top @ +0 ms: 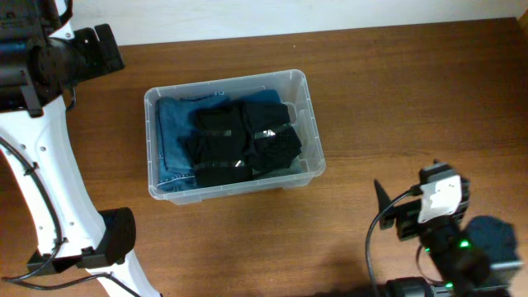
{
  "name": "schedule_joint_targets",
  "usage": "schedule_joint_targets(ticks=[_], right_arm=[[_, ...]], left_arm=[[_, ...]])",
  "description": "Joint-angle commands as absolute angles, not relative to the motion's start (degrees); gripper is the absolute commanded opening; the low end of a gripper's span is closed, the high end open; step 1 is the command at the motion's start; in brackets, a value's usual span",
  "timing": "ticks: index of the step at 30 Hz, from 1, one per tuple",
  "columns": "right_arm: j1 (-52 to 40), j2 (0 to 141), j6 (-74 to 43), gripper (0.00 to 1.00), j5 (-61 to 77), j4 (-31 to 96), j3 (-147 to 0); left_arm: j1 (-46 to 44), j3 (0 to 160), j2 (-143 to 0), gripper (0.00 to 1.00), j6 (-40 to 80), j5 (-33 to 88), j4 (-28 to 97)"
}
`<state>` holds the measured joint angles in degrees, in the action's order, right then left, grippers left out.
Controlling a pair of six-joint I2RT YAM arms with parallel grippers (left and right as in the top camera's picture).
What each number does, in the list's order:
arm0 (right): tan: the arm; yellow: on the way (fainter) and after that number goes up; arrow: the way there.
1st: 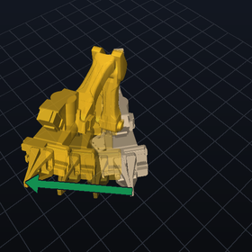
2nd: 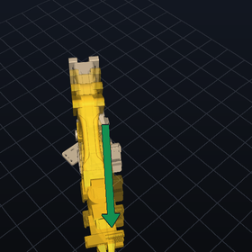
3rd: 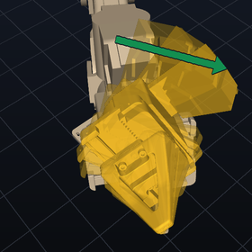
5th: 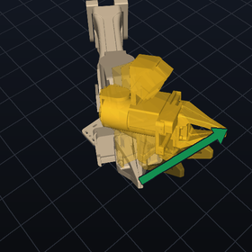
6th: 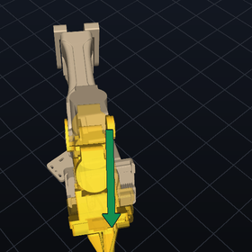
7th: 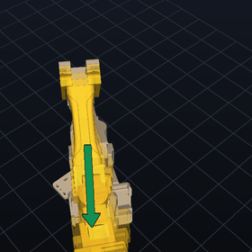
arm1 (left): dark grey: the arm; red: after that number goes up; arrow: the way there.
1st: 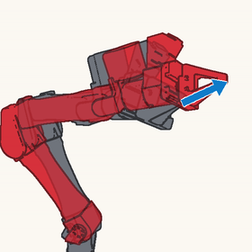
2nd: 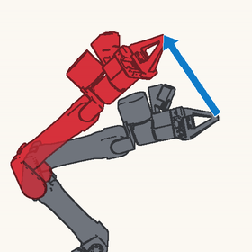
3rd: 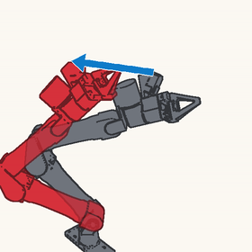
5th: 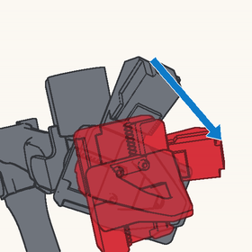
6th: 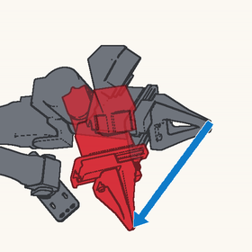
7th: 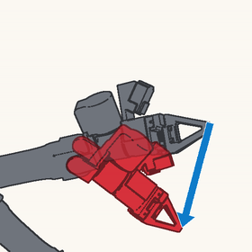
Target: Pack container
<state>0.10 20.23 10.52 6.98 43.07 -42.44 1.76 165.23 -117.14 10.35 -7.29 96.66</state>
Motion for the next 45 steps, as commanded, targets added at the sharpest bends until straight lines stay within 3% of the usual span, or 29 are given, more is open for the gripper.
schedule_joint_targets(ticks=[1,9,14,45], right_arm=[[1.2,13.3,7.8,0.98,8.0,40.1,-32.1],[1.2,0.0,7.8,0.98,8.1,38.4,-15.2],[1.3,0.2,7.8,0.98,8.5,37.2,-10.7],[1.1,0.2,7.9,0.98,8.4,37.9,-9.2]], left_arm=[[2.0,165.4,-117.0,0.99,10.9,-7.1,96.7],[2.0,165.4,-117.0,0.99,10.9,-7.1,96.7],[2.0,165.4,-117.0,0.99,10.8,-7.1,96.7],[2.0,165.4,-117.0,0.99,10.9,-7.1,96.7]])
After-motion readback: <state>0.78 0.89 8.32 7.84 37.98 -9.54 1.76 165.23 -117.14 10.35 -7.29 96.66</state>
